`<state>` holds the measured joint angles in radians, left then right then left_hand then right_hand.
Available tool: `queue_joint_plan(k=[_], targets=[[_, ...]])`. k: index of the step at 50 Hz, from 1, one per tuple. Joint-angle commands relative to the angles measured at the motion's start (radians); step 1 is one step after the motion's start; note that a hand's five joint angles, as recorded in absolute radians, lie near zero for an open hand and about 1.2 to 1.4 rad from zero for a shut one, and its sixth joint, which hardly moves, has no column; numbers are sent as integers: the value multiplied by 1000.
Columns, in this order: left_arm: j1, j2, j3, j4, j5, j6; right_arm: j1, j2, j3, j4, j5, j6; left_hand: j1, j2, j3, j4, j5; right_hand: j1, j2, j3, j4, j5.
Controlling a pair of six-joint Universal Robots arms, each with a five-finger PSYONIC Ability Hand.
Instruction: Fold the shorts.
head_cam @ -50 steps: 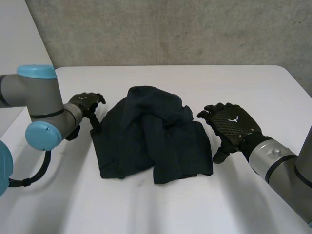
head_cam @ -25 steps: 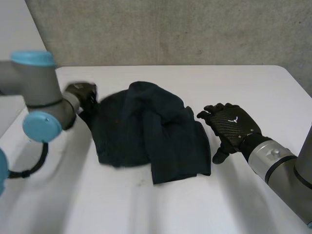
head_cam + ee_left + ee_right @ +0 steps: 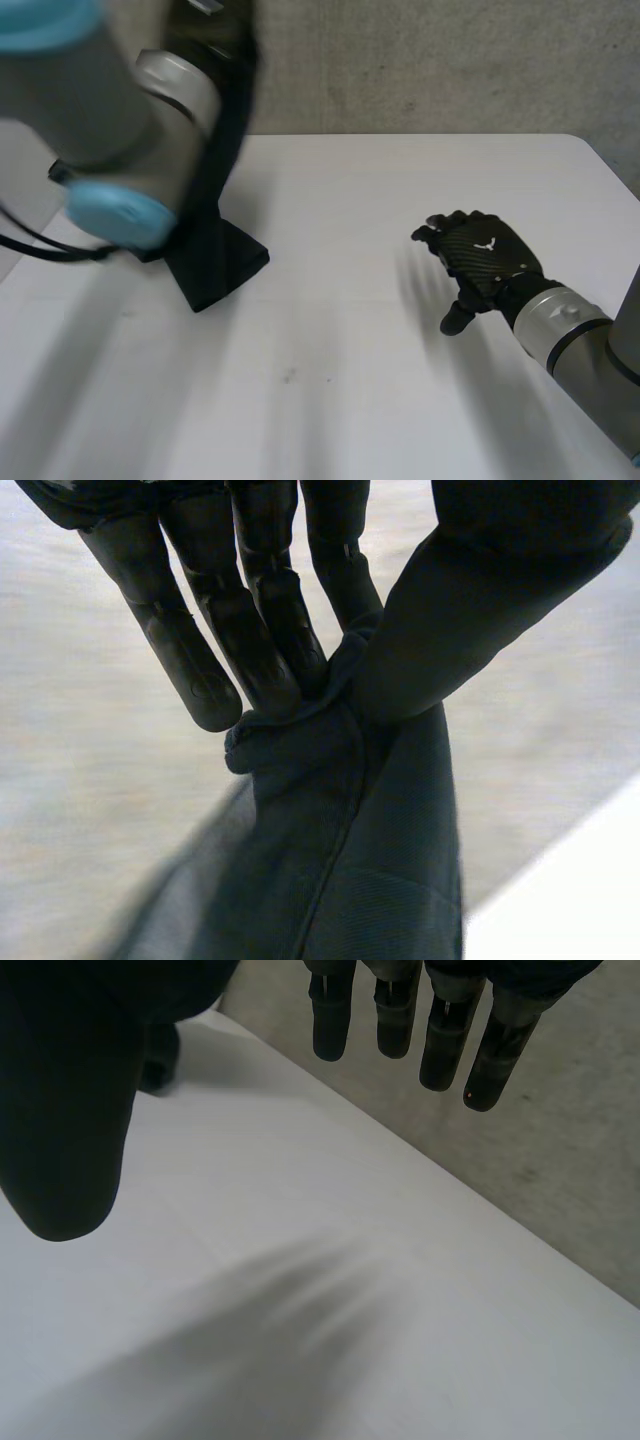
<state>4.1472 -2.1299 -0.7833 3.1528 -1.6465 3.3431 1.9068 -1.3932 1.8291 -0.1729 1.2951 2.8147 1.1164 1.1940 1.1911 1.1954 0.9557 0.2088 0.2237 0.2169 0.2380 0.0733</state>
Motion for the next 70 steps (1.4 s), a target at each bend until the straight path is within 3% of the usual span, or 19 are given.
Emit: queue_joint_plan(k=[1, 4, 6, 7, 8, 13, 20, 26, 30, 37, 42, 44, 48, 49, 50, 53, 59, 65, 70], targets=[[-231, -166, -33, -34, 65, 1, -52, -6, -7, -5, 114, 8, 280, 202, 205, 201, 266, -34, -49, -42, -63, -73], [-284, -203, -48, -66, 62, 6, -66, -6, -13, -17, 170, 8, 242, 165, 168, 163, 229, -34, -49, -42, -63, -73], [-304, -206, -53, -82, 60, 7, -80, -6, -16, -22, 191, 8, -175, -253, -250, -254, -189, -34, -49, -42, -63, -73], [-314, -205, -56, -95, 59, 9, -84, -6, -17, -23, 194, 8, -657, -735, -732, -736, -671, -34, -49, -42, -63, -73], [-314, -200, -56, -103, 56, 9, -87, -6, -17, -23, 194, 8, -793, -870, -868, -872, -807, -34, -49, -42, -63, -73], [-286, -134, -62, -134, 10, 24, -89, -6, -21, -22, 187, 8, -920, -998, -995, -999, -934, -34, -49, -42, -63, -73], [-176, 43, -158, -174, -30, 21, -86, -7, -22, -11, 118, 2, -918, -995, -992, -997, -931, -34, -49, -42, -63, -73], [-55, 166, -344, -160, -26, 29, -72, -18, -13, 10, -37, -7, -903, -981, -978, -982, -917, -34, -49, -42, -63, -73], [30, 179, -440, -161, -22, 65, -65, -17, -8, 39, -92, -4, -885, -963, -960, -964, -899, -34, -49, -42, -63, -73], [103, 122, -557, -157, -22, 193, -5, 48, -24, 39, -65, 5, -882, -960, -957, -961, -896, -34, -49, -42, -63, -73], [149, 55, -600, -152, -24, 228, 72, 126, -57, 39, 9, 6, -877, -954, -951, -956, -890, 55, 40, 47, 26, 16], [153, 35, -602, -151, -24, 228, 77, 154, -63, 38, 36, 5, -839, -916, -913, -918, -852, 140, 125, 132, 111, 101], [151, -8, -608, -152, -24, 226, 87, 210, -86, 41, 124, -10, -487, -564, -561, -566, -501, 562, 547, 554, 533, 523], [148, -21, -613, -152, -25, 225, 86, 218, -99, 42, 163, -14, -326, -404, -401, -405, -340, 877, 862, 869, 848, 838], [143, -22, -617, -154, -24, 225, 80, 221, -105, 41, 183, -18, -197, -274, -271, -276, -210, 1017, 1002, 1009, 988, 978], [134, -16, -640, -155, -25, 222, 74, 221, -123, 15, 237, -53, 278, 201, 203, 199, 264, 1187, 1173, 1179, 1158, 1148], [58, 44, -668, -158, -27, 155, 46, 226, -194, -79, 253, -168, 280, 202, 205, 201, 266, 1187, 1173, 1179, 1158, 1148], [-51, 142, -691, -165, -24, -87, -35, 296, -321, -140, 237, -310, 280, 202, 205, 201, 266, 1187, 1173, 1179, 1158, 1148], [-156, 168, -671, -163, -27, -217, -45, 396, -473, -146, 230, -354, 280, 202, 205, 201, 266, 1187, 1173, 1179, 1158, 1148]])
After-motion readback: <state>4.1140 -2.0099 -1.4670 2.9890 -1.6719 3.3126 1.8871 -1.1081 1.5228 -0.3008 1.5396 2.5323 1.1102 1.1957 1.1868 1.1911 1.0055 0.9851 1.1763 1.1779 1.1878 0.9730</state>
